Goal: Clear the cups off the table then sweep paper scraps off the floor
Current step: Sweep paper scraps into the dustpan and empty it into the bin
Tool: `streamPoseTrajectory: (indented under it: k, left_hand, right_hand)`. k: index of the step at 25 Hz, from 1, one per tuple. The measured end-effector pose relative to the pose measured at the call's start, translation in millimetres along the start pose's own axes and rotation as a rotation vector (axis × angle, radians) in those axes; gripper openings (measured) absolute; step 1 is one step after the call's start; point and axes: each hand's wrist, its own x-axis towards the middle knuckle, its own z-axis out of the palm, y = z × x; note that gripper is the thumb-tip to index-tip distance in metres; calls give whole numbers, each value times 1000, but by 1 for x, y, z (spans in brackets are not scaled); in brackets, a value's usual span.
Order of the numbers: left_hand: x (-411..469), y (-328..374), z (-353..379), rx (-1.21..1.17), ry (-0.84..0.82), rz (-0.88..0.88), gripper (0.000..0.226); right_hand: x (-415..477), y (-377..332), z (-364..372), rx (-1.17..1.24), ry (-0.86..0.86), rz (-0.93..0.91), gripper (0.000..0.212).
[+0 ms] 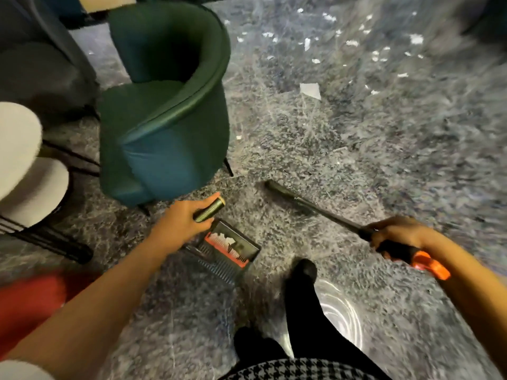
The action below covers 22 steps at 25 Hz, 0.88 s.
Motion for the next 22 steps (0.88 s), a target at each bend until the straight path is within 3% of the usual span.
streamPoseTrajectory:
  k: [6,11,13,16,22]
  left_hand:
    - [166,85,49,81,-148,101,63]
    - [259,141,93,114,-245,202,57]
    - [288,160,108,134,-307,239,60]
    - [323,180,122,169,-370,291,68]
    - [386,190,126,111,-401,286,60]
  right_hand:
    - [64,19,-128,174,239,51,18]
    - [98,36,-178,370,412,73,9]
    - [108,43,-187,420,430,132,4]
    - [120,53,-181,510,423,216,18]
    - [145,63,-123,755,279,401,19]
